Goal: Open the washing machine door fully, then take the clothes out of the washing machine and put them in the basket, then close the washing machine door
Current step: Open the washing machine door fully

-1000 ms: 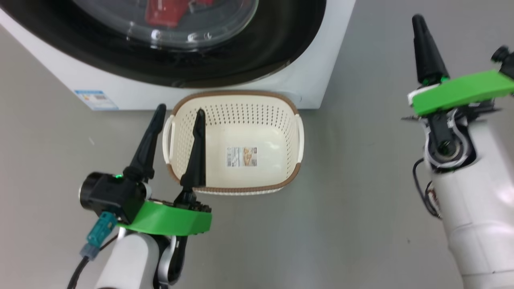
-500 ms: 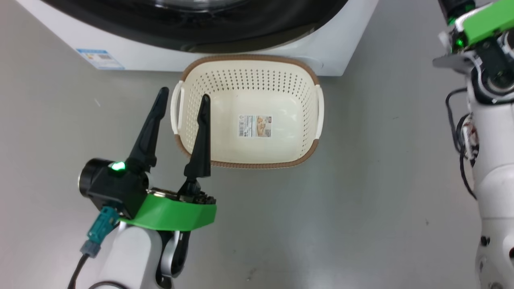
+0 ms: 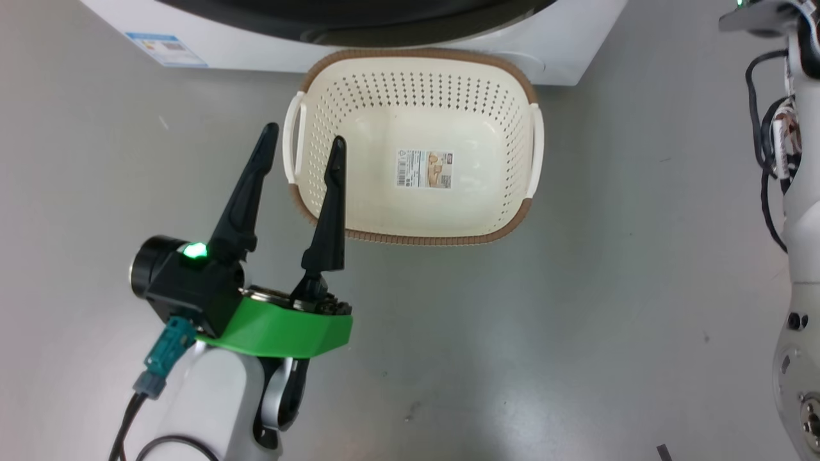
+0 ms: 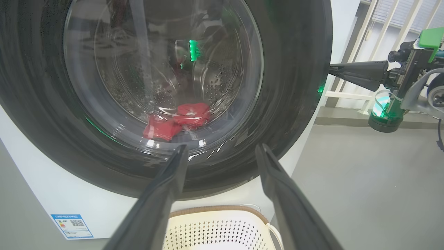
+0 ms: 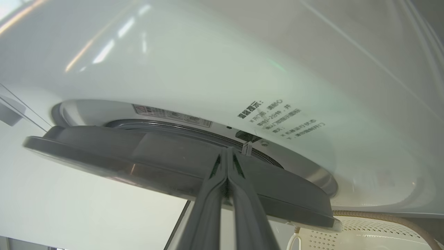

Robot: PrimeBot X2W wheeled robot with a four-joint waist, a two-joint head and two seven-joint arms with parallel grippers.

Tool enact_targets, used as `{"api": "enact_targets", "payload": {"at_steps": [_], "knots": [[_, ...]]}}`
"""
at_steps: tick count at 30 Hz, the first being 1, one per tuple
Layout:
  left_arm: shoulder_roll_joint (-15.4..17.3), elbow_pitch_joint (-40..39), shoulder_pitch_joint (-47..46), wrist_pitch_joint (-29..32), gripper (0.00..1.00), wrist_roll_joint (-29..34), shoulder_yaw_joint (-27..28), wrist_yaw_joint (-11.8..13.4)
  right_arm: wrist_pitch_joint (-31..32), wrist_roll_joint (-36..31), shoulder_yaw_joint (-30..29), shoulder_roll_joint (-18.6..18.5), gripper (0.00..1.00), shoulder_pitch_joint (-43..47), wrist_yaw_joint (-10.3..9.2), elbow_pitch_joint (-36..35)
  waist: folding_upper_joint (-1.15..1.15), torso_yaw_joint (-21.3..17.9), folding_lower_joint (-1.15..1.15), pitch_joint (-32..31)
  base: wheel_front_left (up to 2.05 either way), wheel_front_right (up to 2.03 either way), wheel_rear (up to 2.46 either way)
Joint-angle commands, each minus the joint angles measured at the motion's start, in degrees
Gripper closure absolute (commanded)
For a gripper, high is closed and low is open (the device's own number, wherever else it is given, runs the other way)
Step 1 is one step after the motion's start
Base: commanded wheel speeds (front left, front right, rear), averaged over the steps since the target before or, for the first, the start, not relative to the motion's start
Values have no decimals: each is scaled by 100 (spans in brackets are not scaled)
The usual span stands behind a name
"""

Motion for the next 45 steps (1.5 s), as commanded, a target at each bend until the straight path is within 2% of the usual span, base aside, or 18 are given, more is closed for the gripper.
{"api": "enact_targets", "payload": {"at_steps": [1, 15, 27, 33, 45], "knots": [[106, -126, -91, -45, 0, 30, 140, -25, 53, -101, 39, 101, 100, -197, 5, -149, 0, 47, 0, 80, 0, 0, 0], [106, -45, -100, -45, 0, -58, 58, -65, 452, -597, -224, 206, 100, -655, 5, -19, 0, 277, 0, 314, 0, 0, 0], [106, 37, -112, -45, 0, -115, 82, -81, 1005, -647, -297, 257, 100, -700, 5, -20, 0, 279, 0, 307, 0, 0, 0], [106, 101, -120, -45, 0, -152, 52, -93, 1179, -460, -74, 262, 100, -626, 5, -36, 0, 273, 0, 262, 0, 0, 0], [106, 317, -80, -45, 0, -187, 114, -176, 1120, -75, 412, 264, 100, -278, 5, -134, 0, 170, 0, 71, 0, 0, 0]]}}
